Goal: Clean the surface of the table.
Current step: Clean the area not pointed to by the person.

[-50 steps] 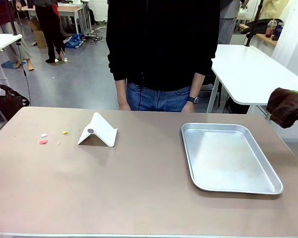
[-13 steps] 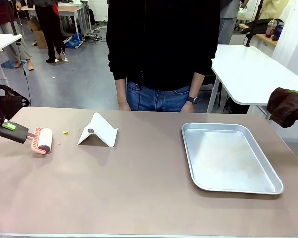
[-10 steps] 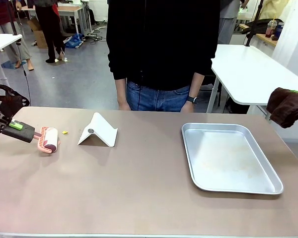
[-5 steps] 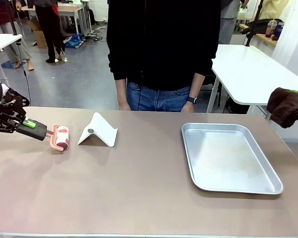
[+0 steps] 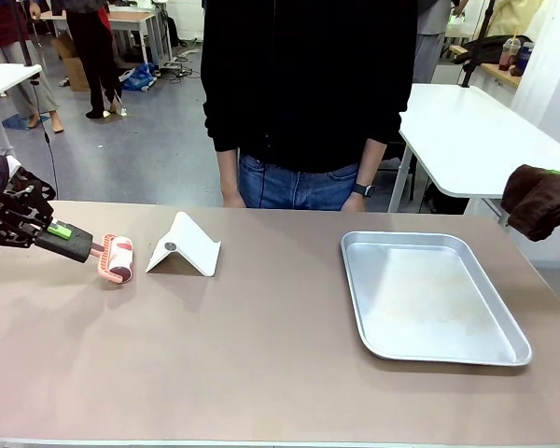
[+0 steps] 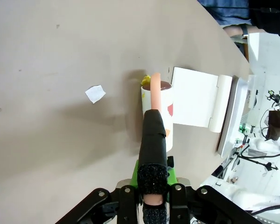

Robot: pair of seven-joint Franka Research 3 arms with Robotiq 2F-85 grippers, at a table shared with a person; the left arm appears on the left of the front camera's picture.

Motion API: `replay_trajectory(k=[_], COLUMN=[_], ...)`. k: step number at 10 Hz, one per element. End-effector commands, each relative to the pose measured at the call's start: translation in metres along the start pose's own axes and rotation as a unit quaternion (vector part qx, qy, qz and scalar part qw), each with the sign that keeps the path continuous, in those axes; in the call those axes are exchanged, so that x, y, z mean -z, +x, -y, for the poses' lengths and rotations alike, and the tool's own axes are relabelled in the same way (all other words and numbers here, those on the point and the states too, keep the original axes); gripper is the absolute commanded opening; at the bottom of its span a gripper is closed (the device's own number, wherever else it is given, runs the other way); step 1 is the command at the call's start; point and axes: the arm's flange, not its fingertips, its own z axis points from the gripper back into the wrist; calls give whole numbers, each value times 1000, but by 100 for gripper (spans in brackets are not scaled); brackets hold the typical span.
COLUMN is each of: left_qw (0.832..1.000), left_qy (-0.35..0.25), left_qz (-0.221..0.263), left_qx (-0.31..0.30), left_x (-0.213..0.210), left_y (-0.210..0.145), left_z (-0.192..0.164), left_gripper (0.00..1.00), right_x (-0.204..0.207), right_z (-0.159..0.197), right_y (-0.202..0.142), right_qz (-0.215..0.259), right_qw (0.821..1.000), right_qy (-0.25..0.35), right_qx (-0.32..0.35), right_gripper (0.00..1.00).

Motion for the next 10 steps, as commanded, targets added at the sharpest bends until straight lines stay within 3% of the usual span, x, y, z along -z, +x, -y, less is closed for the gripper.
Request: replay_trajectory(k=[1, 4, 6, 8, 10], left_qw=[998, 985, 980, 973, 967], left_qy=[-42, -111, -132, -173, -205], left_qz=[19, 59, 50, 36, 60], left_qx=[45, 122, 138, 148, 139], left_x=[-19, -68, -90, -118, -155], left_y=[-19, -59, -91, -127, -160], left_z=[17, 43, 42, 29, -8], left_gripper=[22, 22, 22, 22, 22], right_x=[3, 3, 3, 3, 3], right_z=[-5, -5, -5, -5, -5], right_y=[-3, -3, -3, -3, -3], right_qz=[-1, -1, -1, -1, -1], right_qw=[1000, 1000, 1000, 1000, 1000], right_qy=[1, 1, 1, 1, 1], right_qx=[0, 0, 0, 0, 0], right_gripper=[13, 13, 13, 13, 13])
